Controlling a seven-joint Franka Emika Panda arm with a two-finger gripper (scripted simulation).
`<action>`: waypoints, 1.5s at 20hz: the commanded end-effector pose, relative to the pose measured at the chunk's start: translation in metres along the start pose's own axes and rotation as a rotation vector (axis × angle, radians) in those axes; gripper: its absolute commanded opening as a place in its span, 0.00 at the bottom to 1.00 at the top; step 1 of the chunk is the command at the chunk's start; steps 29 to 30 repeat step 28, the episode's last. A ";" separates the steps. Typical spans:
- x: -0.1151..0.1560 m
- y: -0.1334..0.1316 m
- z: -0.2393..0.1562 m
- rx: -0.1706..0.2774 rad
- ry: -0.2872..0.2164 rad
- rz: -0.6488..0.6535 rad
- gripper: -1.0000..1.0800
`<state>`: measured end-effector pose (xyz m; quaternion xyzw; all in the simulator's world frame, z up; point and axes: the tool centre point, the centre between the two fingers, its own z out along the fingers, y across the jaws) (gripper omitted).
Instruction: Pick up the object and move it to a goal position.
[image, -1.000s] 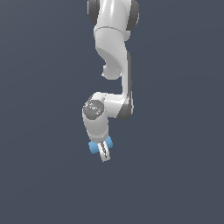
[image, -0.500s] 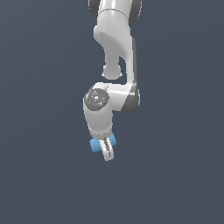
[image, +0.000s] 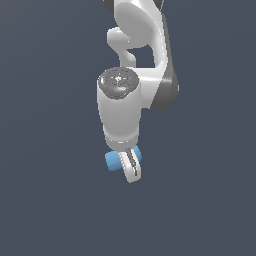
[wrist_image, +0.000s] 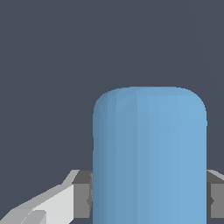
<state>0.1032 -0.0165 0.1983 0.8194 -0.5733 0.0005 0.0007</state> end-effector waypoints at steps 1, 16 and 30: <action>-0.004 -0.008 -0.025 -0.001 0.000 0.000 0.00; -0.019 -0.040 -0.117 0.000 -0.001 -0.001 0.00; -0.021 -0.046 -0.131 0.000 -0.001 -0.001 0.00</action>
